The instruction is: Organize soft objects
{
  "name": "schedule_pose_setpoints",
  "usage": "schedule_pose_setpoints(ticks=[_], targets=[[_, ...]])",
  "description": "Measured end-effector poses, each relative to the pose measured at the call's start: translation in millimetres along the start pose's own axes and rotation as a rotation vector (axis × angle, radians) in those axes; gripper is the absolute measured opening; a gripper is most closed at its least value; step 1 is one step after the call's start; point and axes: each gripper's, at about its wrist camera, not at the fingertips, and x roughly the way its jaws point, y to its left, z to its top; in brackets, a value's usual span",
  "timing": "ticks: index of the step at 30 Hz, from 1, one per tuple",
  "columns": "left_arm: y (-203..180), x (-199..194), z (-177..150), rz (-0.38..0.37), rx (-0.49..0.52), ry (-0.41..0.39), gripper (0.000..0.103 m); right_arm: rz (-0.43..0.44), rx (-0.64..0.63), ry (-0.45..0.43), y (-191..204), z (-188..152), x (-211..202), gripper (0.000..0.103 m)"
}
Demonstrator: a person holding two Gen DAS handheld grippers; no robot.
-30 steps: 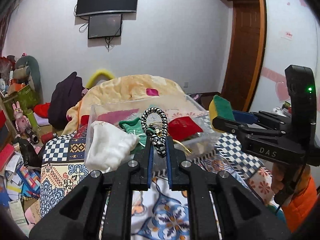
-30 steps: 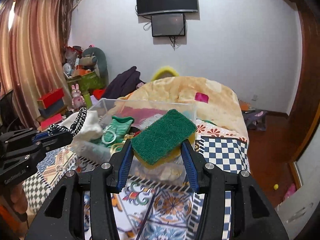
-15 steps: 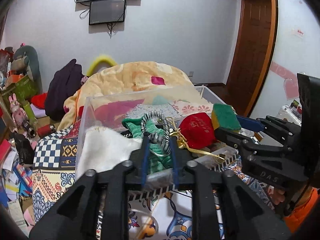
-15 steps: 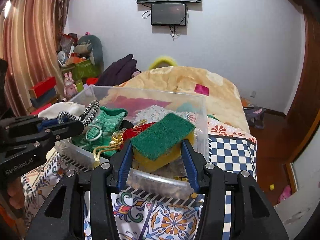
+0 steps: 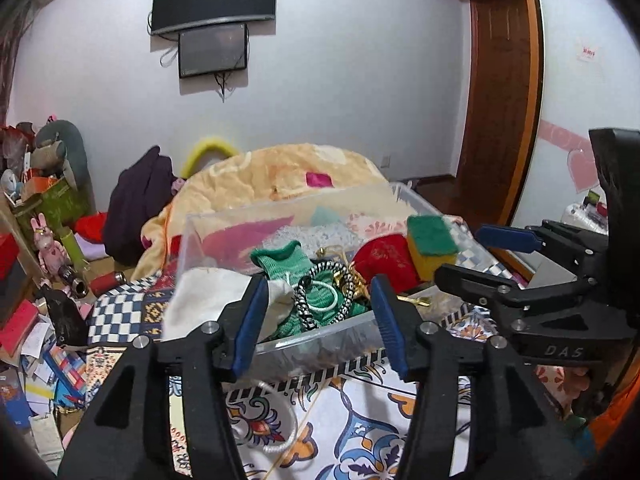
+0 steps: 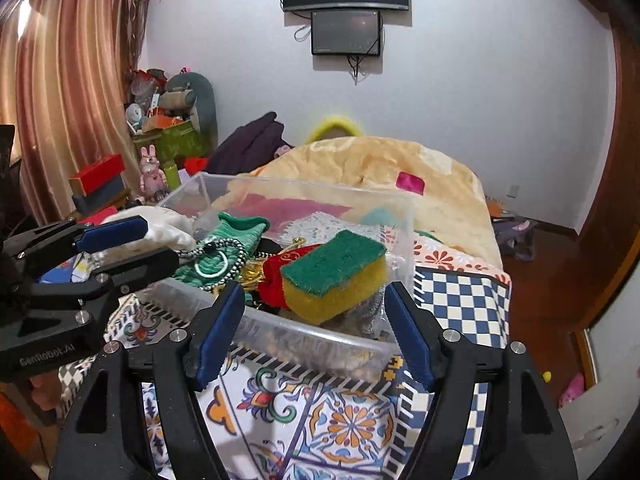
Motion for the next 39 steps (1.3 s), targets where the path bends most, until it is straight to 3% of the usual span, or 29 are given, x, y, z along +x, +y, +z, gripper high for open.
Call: schedule_pose_setpoints(ticks=[15,20,23,27,29,32,39], targets=[[6.0,-119.8,28.9,-0.008,-0.050,-0.281,0.067,0.014,0.050,-0.284,12.2,23.9,-113.3,0.073],[4.1,-151.2,31.0,0.000,-0.048,-0.357,0.080,0.017,0.051,-0.351,23.3,27.3,-138.0,0.079],[5.1,-164.1,31.0,-0.001,-0.051,-0.383,0.091,0.008,0.052,-0.383,29.8,26.6,-146.5,0.084],[6.4,-172.5,30.5,0.005,-0.054,-0.401,0.098,0.013,0.044,-0.397,36.8,28.0,-148.3,0.087],[6.9,-173.1,30.5,0.006,-0.056,-0.405,0.101,0.012,0.043,-0.404,39.2,28.7,-147.8,0.095],[7.8,-173.7,29.2,0.010,-0.053,-0.406,0.102,0.010,0.046,-0.424,41.1,28.7,-148.3,0.102],[6.1,-173.0,26.5,0.015,-0.049,-0.401,0.103,0.009,0.037,-0.436,44.6,24.1,-153.1,0.103]])
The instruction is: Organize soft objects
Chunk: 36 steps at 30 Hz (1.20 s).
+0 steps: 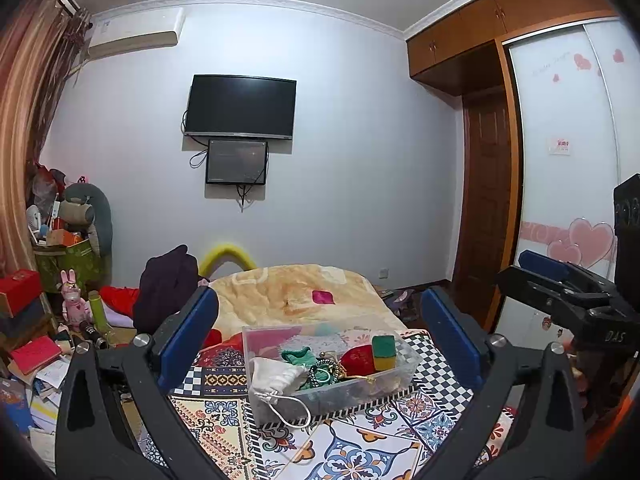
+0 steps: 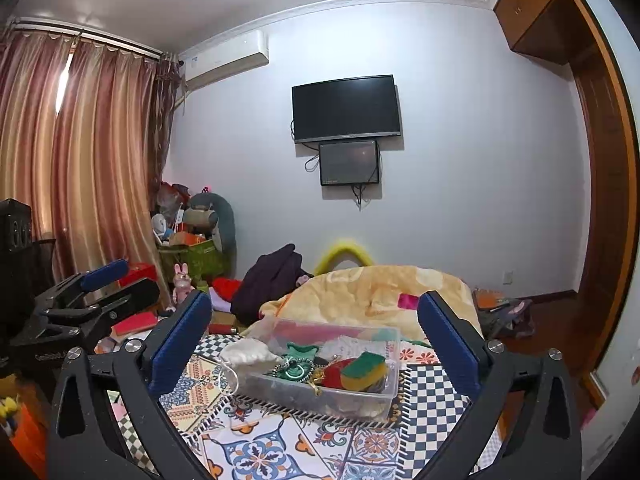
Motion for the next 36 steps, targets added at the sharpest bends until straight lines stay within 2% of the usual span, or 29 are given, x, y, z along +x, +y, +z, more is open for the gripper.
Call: schedule_pose_setpoints(ticks=[36], targets=[[-1.5,2.6,-6.7,0.000,-0.010,0.028,0.103,0.000,0.004,0.005,-1.6,-3.9,-5.1,0.103]])
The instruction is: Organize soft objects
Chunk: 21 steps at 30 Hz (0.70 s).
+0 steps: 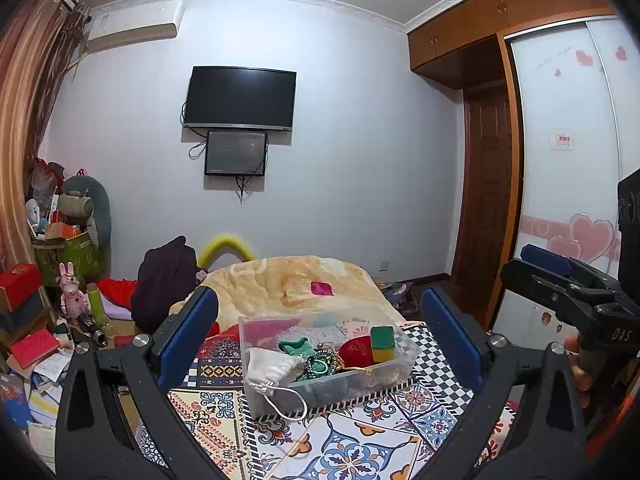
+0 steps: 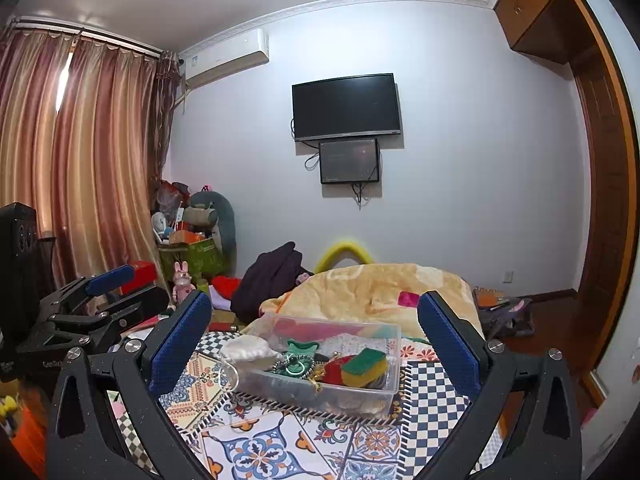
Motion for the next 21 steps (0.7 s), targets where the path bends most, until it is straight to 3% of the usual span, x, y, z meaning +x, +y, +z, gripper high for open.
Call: schedule_pose_setpoints(ticks=[21], targets=[[-6.0,3.0,-0.5,-0.010,0.021,0.018,0.103,-0.007,-0.007,0.029,1.3,-5.6,4.2,0.103]])
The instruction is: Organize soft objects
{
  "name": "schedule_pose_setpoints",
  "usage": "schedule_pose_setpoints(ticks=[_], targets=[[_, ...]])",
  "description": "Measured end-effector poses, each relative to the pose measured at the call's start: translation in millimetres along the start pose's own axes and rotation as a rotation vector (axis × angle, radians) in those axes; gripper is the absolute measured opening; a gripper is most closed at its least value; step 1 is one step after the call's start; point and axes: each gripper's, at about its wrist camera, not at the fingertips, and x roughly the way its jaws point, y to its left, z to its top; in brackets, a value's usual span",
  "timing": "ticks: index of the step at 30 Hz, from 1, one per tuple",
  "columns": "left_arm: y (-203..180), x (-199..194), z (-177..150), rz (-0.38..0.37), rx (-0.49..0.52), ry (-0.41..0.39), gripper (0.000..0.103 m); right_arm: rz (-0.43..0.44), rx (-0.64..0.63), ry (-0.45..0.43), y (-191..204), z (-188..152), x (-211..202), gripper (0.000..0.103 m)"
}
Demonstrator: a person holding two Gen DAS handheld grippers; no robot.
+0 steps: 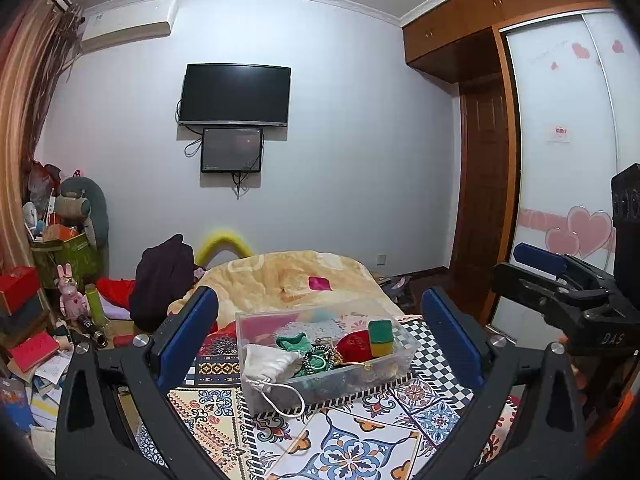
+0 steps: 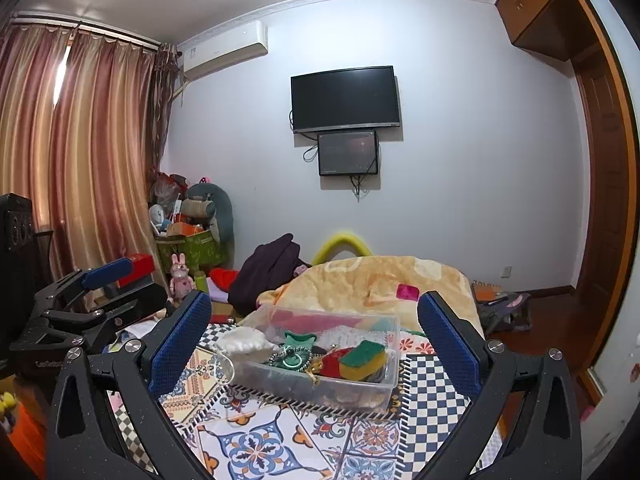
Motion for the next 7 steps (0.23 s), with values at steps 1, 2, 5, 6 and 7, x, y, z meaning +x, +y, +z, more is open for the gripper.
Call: schedule_pose_setpoints(ticks=[1,2,5,6,7], targets=[[0.0,0.0,0.0,-0.001,0.000,0.000,0.103,0.000,0.001,0.000,-0.1,0.0,-0.4,0.103],[0.0,0.0,-0.1,-0.002,0.001,0.000,0.103,-0.001,0.002,0.000,-0.3,0.2,-1.2,0.103],[0.3,0.0,-0.2,-0.003,0.001,0.002,0.103,-0.002,0.005,0.001,-0.6,0.4,-0.7,0.103],[-0.6,0.0,-0.5,-0.002,0.000,0.002,0.103,-0.002,0.007,0.002,-0.7,0.2,-0.7,0.103],[-0.7,-0.2,-0.6,0.000,0.000,0.003,0.103,-0.003,0.009,0.002,-0.8,0.2,-0.9,0.103]])
